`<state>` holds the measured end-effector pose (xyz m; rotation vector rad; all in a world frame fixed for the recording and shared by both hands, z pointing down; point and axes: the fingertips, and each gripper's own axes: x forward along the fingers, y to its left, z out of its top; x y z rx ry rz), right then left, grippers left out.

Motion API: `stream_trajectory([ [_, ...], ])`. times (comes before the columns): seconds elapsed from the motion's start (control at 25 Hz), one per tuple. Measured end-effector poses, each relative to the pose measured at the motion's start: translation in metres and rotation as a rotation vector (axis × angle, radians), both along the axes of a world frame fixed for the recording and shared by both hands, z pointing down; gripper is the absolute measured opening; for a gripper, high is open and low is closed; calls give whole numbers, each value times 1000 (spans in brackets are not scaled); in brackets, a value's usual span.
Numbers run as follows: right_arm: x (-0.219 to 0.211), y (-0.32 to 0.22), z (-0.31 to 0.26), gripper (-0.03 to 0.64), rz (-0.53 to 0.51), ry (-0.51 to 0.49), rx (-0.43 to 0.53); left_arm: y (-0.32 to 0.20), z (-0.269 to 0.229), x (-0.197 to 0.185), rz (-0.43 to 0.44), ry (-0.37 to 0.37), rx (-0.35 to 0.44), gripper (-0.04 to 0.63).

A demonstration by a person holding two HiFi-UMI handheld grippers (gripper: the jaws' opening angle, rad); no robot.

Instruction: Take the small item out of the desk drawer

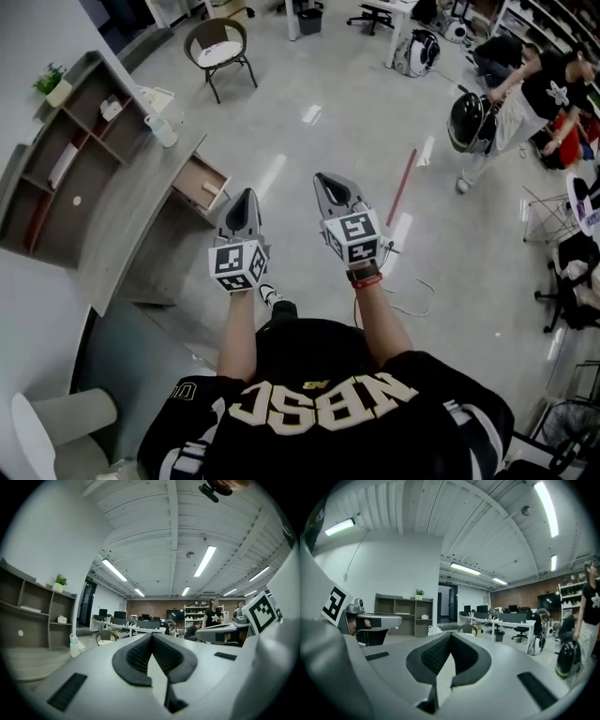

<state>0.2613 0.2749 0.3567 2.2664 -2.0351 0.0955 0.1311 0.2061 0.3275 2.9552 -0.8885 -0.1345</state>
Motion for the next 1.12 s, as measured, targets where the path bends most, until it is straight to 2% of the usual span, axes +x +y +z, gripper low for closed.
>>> stream_trajectory([
  [0.32, -27, -108, -21, 6, -94, 28, 26, -103, -10, -30, -124, 0, -14, 14],
  [0.68, -85, -229, -23, 6, -212, 36, 22, -209, -14, -92, -236, 38, -15, 14],
  [0.92, -134, -297, -6, 6, -281, 33, 1, -259, 5, -137, -279, 44, -38, 14],
  [1.12, -169, -333, 18, 6, -349, 24, -57, -284, 29, -166, -328, 36, -86, 14],
])
